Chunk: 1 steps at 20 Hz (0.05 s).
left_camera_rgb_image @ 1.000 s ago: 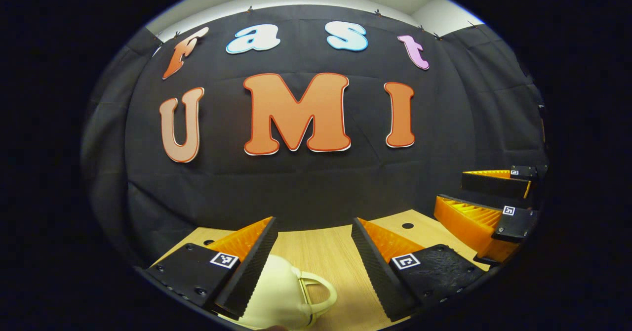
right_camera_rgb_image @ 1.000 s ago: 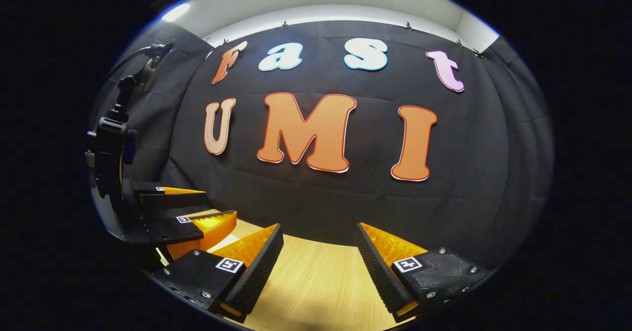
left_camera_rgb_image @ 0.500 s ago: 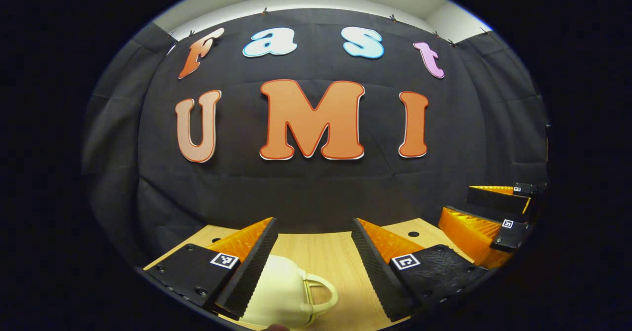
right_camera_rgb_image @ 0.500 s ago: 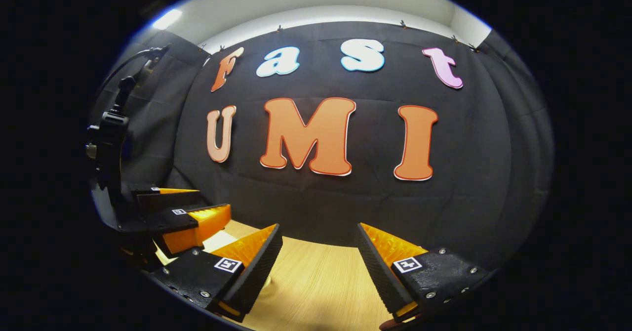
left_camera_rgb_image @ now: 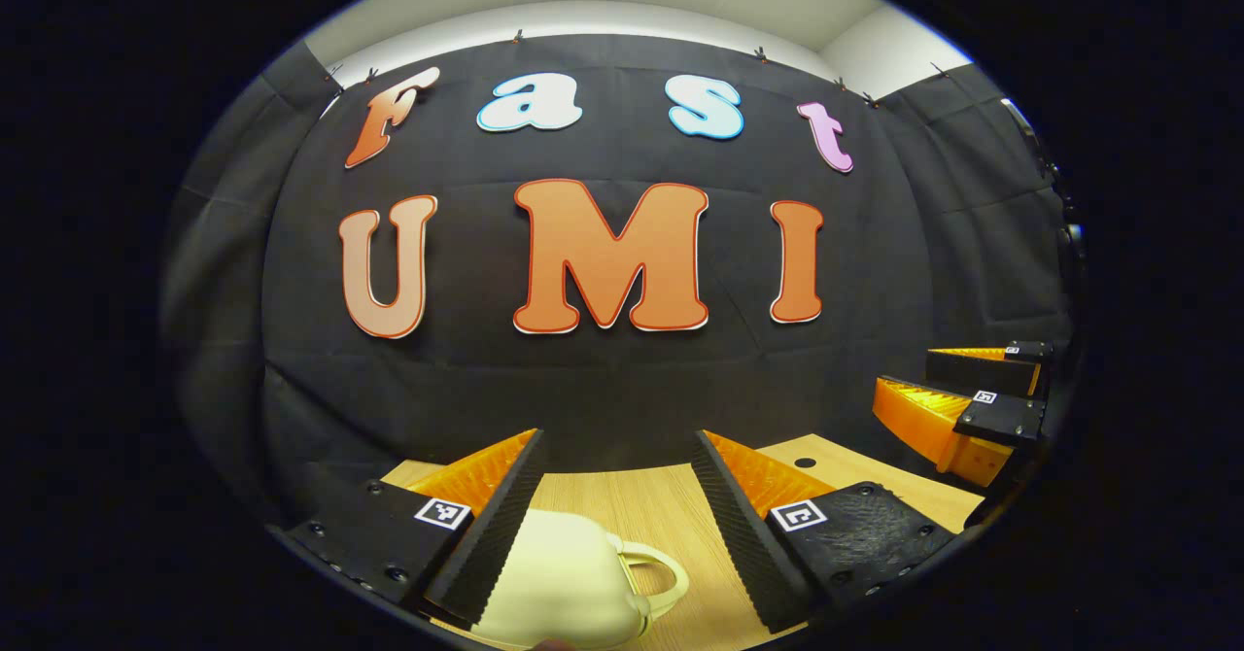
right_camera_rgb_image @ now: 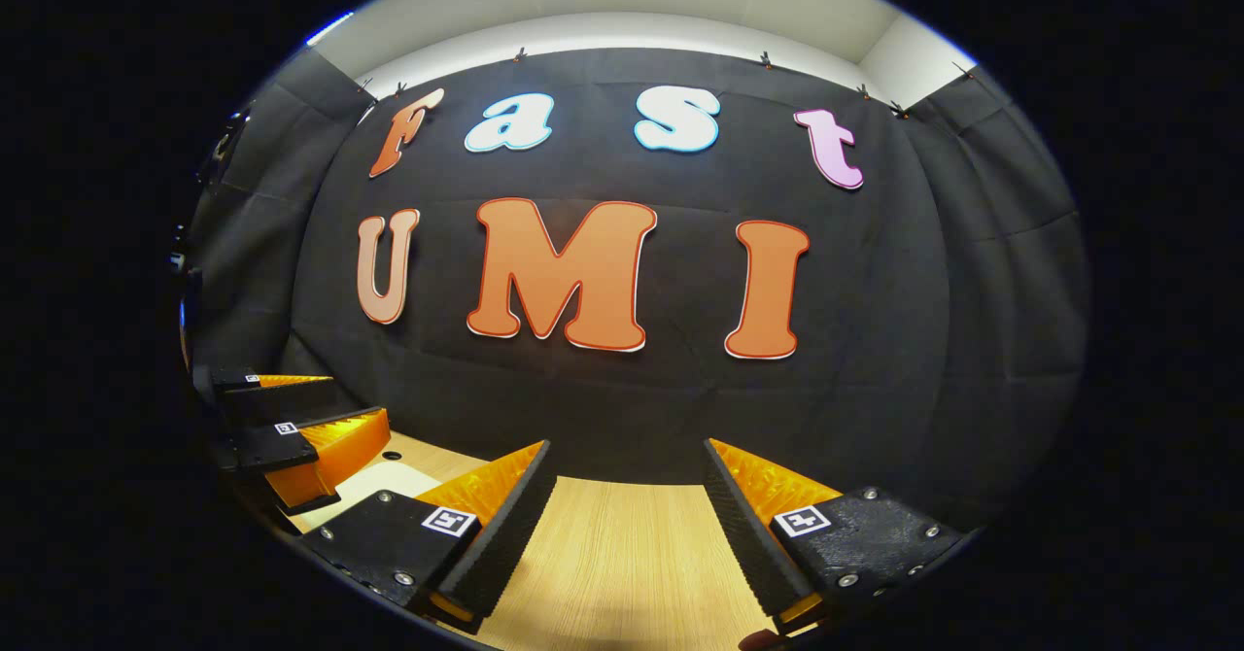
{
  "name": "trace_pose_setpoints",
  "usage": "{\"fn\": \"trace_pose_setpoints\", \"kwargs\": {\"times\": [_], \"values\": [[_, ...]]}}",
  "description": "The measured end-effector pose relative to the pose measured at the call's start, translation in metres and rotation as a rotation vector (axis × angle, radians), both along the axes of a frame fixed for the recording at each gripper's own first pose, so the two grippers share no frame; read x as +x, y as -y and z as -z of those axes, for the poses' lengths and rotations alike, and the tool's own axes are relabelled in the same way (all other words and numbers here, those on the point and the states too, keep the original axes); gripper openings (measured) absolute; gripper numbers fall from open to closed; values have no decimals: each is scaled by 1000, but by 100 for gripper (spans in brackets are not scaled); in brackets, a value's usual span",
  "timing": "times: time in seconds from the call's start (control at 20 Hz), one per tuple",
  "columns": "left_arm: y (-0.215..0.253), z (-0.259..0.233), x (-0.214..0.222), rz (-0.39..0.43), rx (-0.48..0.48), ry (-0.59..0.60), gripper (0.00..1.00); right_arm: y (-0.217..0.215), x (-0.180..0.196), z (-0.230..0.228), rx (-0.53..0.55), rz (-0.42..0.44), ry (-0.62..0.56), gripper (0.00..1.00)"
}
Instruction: First open the suitcase, pack the skin care products into it, and then close the suitcase.
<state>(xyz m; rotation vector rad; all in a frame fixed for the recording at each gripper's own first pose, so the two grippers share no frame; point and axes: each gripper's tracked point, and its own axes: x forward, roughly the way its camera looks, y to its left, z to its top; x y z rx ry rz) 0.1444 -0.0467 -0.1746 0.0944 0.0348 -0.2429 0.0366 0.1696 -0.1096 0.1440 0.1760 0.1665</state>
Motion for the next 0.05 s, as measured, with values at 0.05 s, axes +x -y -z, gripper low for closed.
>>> {"fn": "trace_pose_setpoints", "kwargs": {"times": [0.05], "values": [[1, 1, 0, 12, 7, -4, 96, 3, -6, -5, -3, 6, 1, 98]]}}
